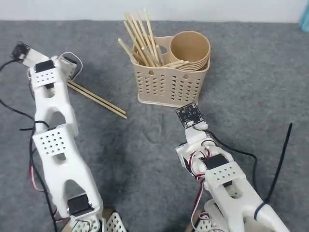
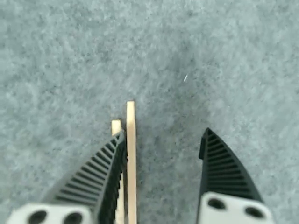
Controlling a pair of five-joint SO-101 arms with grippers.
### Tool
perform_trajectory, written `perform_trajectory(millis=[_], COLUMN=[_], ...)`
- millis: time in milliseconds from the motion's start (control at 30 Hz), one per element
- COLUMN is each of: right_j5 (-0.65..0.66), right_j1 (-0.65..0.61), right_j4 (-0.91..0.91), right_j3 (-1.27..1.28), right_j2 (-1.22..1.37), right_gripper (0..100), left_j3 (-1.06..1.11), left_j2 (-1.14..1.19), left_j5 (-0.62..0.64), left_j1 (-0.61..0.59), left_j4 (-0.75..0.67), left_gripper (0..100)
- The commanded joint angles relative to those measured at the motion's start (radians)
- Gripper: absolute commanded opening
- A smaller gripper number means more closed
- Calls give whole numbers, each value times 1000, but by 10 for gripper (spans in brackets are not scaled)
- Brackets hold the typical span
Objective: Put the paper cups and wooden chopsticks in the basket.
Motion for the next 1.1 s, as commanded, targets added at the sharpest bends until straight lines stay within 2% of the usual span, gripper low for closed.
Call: perform_trajectory(millis=[0,233,367,733,1067], right_j5=[15,15,15,15,15], right_j1=[7,7,7,7,7], right_j4=[-30,-30,-30,-30,-28], right_j3=[-9,-11,-11,-11,-11], right_j2=[-5,-5,-5,-5,-5], right_gripper=[8,8,8,8,8], left_j3=[-2,-50,-120,-321,-495], left_j2=[-11,77,115,229,262], left_j5=[11,9,9,8,-12], left_j1=[2,-5,-3,3,-21], left_j4=[-32,-25,38,374,529], left_gripper=[242,242,242,242,242])
